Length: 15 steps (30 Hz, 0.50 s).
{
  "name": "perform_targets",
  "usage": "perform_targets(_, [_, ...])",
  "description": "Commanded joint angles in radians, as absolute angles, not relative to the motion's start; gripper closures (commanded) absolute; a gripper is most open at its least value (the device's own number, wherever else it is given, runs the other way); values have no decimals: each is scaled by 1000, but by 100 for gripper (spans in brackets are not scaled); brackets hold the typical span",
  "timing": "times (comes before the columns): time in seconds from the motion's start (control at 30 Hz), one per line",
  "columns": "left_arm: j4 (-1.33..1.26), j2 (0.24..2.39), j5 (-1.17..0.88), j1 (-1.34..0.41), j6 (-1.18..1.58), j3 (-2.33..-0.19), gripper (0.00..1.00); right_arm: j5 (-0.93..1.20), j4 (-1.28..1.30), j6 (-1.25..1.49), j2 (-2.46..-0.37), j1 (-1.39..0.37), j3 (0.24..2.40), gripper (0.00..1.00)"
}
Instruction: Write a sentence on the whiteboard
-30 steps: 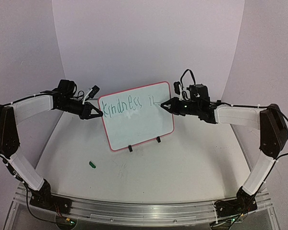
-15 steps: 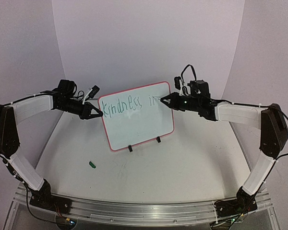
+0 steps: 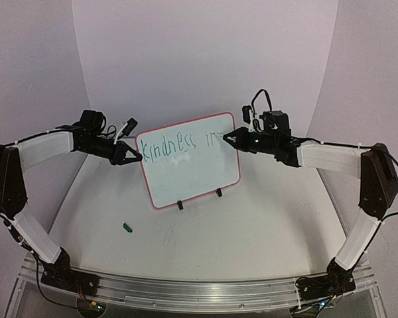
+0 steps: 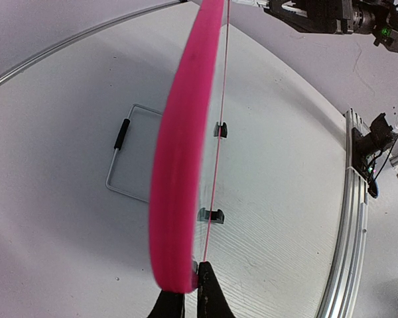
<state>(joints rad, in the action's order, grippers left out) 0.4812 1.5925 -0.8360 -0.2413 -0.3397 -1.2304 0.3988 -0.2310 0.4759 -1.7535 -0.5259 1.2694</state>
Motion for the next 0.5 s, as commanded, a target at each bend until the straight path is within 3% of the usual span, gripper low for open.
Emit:
perform_targets(0.0, [522,1601,-772,-247,-373,-1250,100,367,-259,477,-1725,-516,1255,100])
perform_targets(0.47, [520,1601,-774,-247,-369,-1252,100,387,-261,488,-1713,-517,1184,100])
